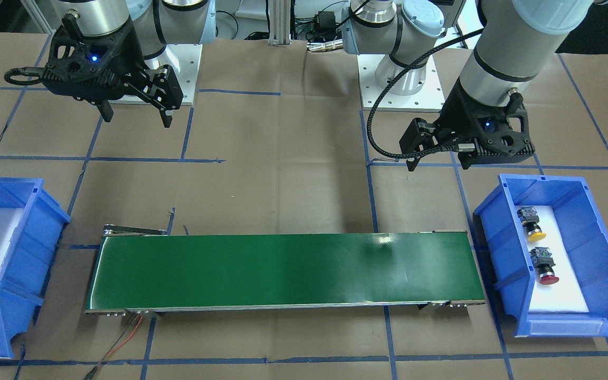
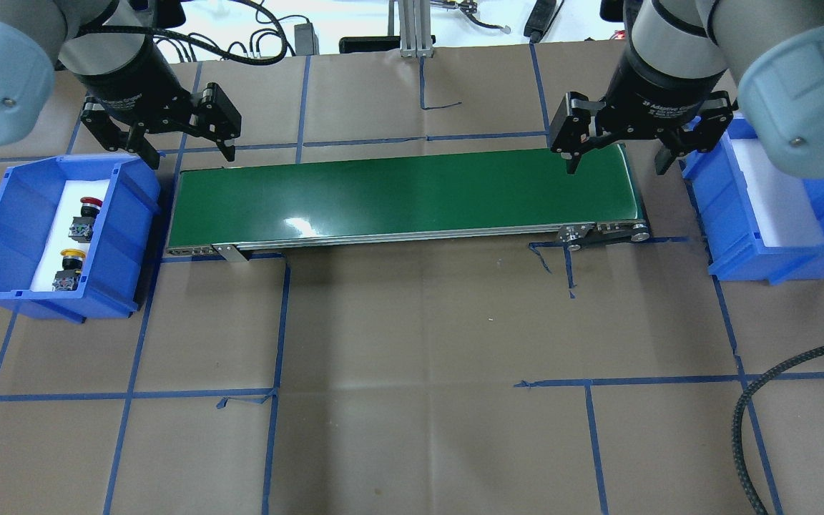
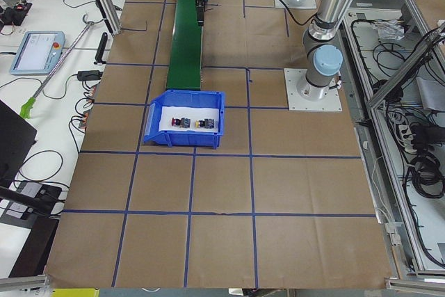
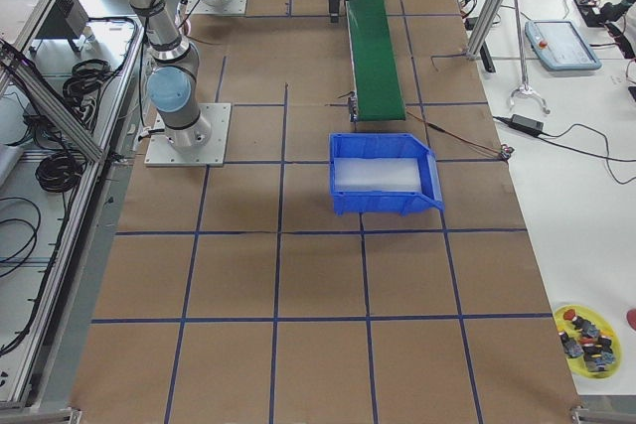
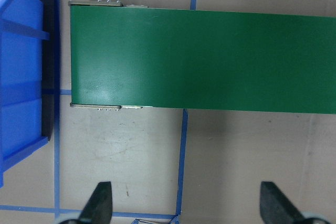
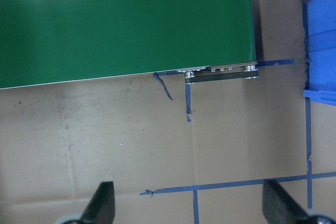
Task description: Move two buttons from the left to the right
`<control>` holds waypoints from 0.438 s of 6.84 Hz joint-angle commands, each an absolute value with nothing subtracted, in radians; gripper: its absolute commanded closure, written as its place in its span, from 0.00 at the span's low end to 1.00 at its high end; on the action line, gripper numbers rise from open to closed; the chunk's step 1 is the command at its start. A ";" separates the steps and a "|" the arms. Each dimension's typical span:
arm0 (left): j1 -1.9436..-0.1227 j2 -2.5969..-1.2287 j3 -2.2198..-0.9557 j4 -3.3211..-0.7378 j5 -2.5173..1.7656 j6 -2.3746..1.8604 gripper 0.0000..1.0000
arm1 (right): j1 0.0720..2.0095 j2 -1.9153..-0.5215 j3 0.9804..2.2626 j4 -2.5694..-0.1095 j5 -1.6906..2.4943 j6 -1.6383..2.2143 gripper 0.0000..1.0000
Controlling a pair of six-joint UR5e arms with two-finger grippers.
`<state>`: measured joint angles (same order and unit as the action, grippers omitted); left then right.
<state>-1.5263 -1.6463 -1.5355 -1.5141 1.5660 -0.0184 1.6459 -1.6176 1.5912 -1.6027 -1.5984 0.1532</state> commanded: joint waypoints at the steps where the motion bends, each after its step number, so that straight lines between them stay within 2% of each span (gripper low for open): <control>1: -1.526 -1.646 -1.536 -1.514 1.566 -0.018 0.00 | 1.646 -1.615 1.592 -1.603 -1.598 0.153 0.00; 3: -1.526 -1.641 -1.536 -1.514 1.566 -0.018 0.00 | 1.644 -1.605 1.591 -1.603 -1.598 0.150 0.00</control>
<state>-1.5263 -1.6435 -1.5355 -1.5141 1.5682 -0.0184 1.6457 -1.6108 1.5918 -1.6030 -1.5984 0.1527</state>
